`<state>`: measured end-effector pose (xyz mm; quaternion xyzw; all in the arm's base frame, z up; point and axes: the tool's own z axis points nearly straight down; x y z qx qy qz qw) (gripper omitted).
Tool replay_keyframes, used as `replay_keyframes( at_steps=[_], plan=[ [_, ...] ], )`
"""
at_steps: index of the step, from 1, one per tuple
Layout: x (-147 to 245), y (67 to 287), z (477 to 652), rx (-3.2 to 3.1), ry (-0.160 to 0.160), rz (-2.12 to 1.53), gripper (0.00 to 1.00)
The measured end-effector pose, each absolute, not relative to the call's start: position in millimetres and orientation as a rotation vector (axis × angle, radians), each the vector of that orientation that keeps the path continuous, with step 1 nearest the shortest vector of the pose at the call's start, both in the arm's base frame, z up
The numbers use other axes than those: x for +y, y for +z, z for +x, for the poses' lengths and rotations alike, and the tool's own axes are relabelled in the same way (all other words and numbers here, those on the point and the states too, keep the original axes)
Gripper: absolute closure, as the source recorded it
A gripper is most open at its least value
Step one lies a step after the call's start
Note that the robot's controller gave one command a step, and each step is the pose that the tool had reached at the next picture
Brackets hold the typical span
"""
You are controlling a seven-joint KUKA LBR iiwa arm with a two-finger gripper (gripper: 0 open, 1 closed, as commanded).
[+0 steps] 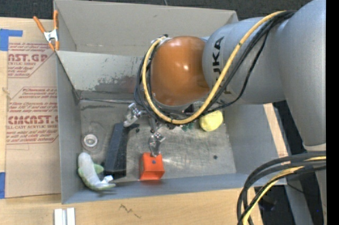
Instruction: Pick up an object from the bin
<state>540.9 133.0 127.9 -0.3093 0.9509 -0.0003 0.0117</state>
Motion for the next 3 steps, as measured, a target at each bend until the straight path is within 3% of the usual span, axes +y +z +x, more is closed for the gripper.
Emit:
replay_keyframes(
  at_steps=[1,2,3],
  plan=[
    [137,117,531.2,2.933,0.001,-1.118,1.0],
    [137,117,531.3,2.932,0.001,-1.118,1.0],
    [126,208,528.0,2.94,0.003,-1.113,1.0]
  ],
)
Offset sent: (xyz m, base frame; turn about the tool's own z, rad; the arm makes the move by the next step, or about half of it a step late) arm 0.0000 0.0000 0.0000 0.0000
